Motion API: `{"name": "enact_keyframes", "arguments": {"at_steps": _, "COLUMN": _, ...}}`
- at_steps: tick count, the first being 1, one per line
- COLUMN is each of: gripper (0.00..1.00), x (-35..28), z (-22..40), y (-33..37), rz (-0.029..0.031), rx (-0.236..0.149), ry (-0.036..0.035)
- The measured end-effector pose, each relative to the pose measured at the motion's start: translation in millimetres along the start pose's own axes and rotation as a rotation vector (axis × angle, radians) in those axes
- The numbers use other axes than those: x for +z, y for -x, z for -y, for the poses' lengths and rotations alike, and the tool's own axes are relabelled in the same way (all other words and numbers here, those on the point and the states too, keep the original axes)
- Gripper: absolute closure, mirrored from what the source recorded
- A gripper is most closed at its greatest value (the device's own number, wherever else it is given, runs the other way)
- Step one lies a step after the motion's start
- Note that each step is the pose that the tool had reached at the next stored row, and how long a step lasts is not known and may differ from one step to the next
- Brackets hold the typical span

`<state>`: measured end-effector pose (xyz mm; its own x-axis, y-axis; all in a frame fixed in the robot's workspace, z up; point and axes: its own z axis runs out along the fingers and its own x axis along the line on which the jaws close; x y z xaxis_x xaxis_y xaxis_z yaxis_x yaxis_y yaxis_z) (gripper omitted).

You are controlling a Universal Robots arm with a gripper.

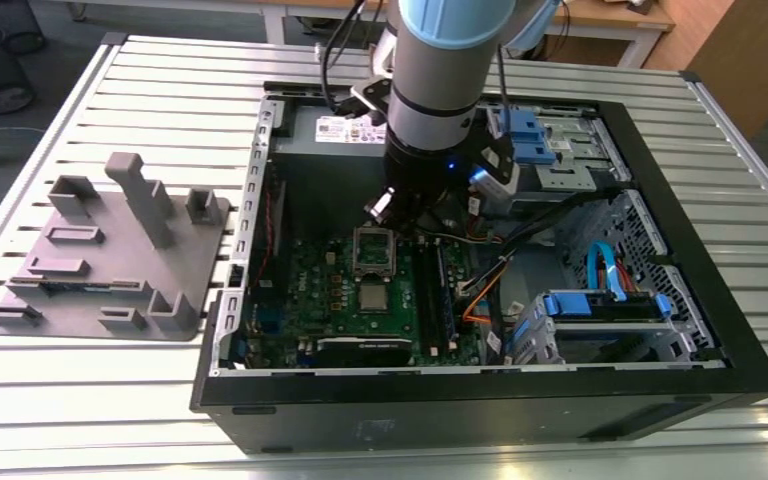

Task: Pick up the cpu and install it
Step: 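Close the cpu cover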

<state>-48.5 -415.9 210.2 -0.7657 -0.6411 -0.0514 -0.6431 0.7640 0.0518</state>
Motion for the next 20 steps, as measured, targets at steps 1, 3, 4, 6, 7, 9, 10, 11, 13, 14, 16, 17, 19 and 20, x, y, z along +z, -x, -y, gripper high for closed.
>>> {"name": "enact_keyframes", "arguments": {"at_steps": 1, "gripper": 0.89, "x": 0.0, "z": -0.6, "y": -0.7, "rz": 0.0004, "rx": 0.000, "ry": -0.0004}}
{"name": "enact_keyframes", "arguments": {"at_steps": 3, "gripper": 0.89, "x": 0.0, "z": -1.6, "y": -2.0, "rz": 0.0010, "rx": 0.000, "ry": -0.0007}}
{"name": "enact_keyframes", "arguments": {"at_steps": 4, "gripper": 0.89, "x": 0.0, "z": -2.0, "y": -2.5, "rz": 0.0013, "rx": 0.000, "ry": -0.0009}}
{"name": "enact_keyframes", "arguments": {"at_steps": 6, "gripper": 0.89, "x": -0.2, "z": -2.0, "y": -2.8, "rz": 0.0012, "rx": 0.000, "ry": -0.0010}}
{"name": "enact_keyframes", "arguments": {"at_steps": 7, "gripper": 0.89, "x": -0.5, "z": -2.0, "y": -2.9, "rz": 0.0012, "rx": 0.000, "ry": -0.0011}}
{"name": "enact_keyframes", "arguments": {"at_steps": 9, "gripper": 0.89, "x": -1.5, "z": -1.9, "y": -3.1, "rz": 0.0012, "rx": 0.000, "ry": -0.0011}}
{"name": "enact_keyframes", "arguments": {"at_steps": 10, "gripper": 0.89, "x": -2.0, "z": -1.8, "y": -3.2, "rz": 0.0012, "rx": 0.000, "ry": -0.0011}}
{"name": "enact_keyframes", "arguments": {"at_steps": 11, "gripper": 0.89, "x": -2.6, "z": -1.8, "y": -3.2, "rz": 0.0012, "rx": 0.000, "ry": -0.0011}}
{"name": "enact_keyframes", "arguments": {"at_steps": 13, "gripper": 0.89, "x": -3.6, "z": -1.7, "y": -3.3, "rz": 0.0013, "rx": 0.000, "ry": -0.0011}}
{"name": "enact_keyframes", "arguments": {"at_steps": 14, "gripper": 0.89, "x": -4.3, "z": -1.7, "y": -3.4, "rz": 0.0014, "rx": 0.000, "ry": -0.0012}}
{"name": "enact_keyframes", "arguments": {"at_steps": 16, "gripper": 0.89, "x": -5.6, "z": -1.7, "y": -3.5, "rz": 0.0018, "rx": 0.000, "ry": -0.0015}}
{"name": "enact_keyframes", "arguments": {"at_steps": 17, "gripper": 0.89, "x": -6.3, "z": -1.7, "y": -3.7, "rz": 0.0021, "rx": 0.000, "ry": -0.0018}}
{"name": "enact_keyframes", "arguments": {"at_steps": 19, "gripper": 0.89, "x": -7.7, "z": -1.9, "y": -4.1, "rz": 0.0030, "rx": 0.000, "ry": -0.0025}}
{"name": "enact_keyframes", "arguments": {"at_steps": 20, "gripper": 0.89, "x": -8.4, "z": -2.0, "y": -4.3, "rz": 0.0035, "rx": 0.000, "ry": -0.0029}}
